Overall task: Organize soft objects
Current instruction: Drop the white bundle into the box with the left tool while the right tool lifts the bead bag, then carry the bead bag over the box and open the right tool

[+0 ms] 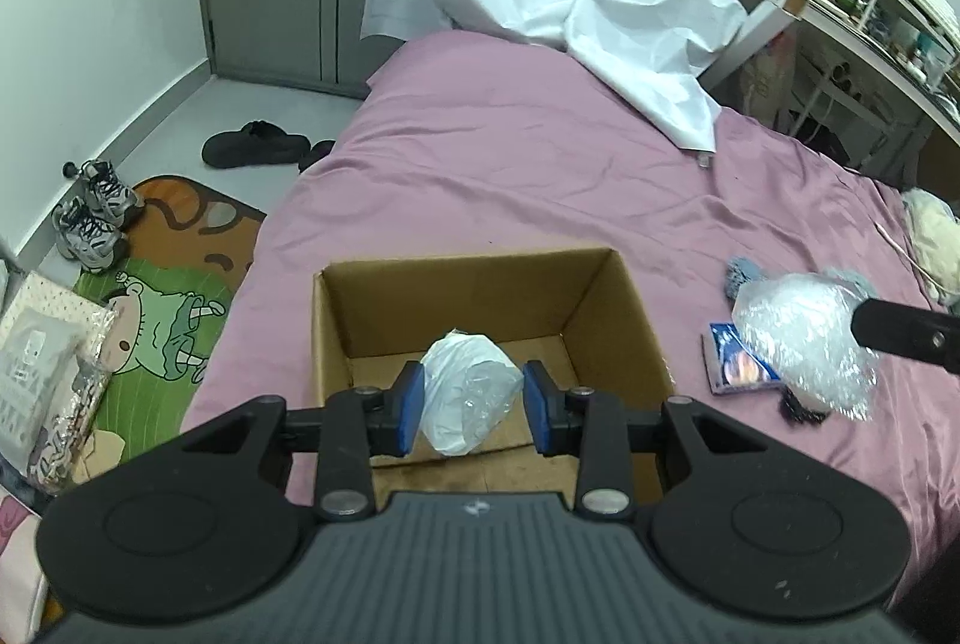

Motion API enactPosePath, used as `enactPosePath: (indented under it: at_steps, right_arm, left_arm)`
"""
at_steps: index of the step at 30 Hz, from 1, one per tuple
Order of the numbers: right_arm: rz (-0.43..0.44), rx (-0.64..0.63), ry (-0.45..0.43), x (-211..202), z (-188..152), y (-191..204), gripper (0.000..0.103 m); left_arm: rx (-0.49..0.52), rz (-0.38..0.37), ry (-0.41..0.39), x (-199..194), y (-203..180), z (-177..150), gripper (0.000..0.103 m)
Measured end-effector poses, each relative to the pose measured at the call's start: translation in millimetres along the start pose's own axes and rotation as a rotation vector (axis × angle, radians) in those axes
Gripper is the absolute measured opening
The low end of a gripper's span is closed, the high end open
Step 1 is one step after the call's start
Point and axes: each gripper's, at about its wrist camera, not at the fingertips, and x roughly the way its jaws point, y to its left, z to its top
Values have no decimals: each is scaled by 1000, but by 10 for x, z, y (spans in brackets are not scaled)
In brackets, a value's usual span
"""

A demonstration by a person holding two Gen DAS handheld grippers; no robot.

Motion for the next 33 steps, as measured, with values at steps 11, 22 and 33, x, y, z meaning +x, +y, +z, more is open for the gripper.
enactPosePath:
  at_steps: [11, 22, 33]
  right_arm:
    - [37, -29, 38, 280, 56, 208, 25]
    - [48, -39, 59, 479, 76, 293, 25]
    - [55, -61, 63, 664, 79, 385, 25]
  left_arm:
    - [-43, 12, 39, 266, 148, -11, 38]
    - [-24, 4, 7, 51, 111, -51, 55]
    - [-82, 64, -55, -289, 226, -81, 80]
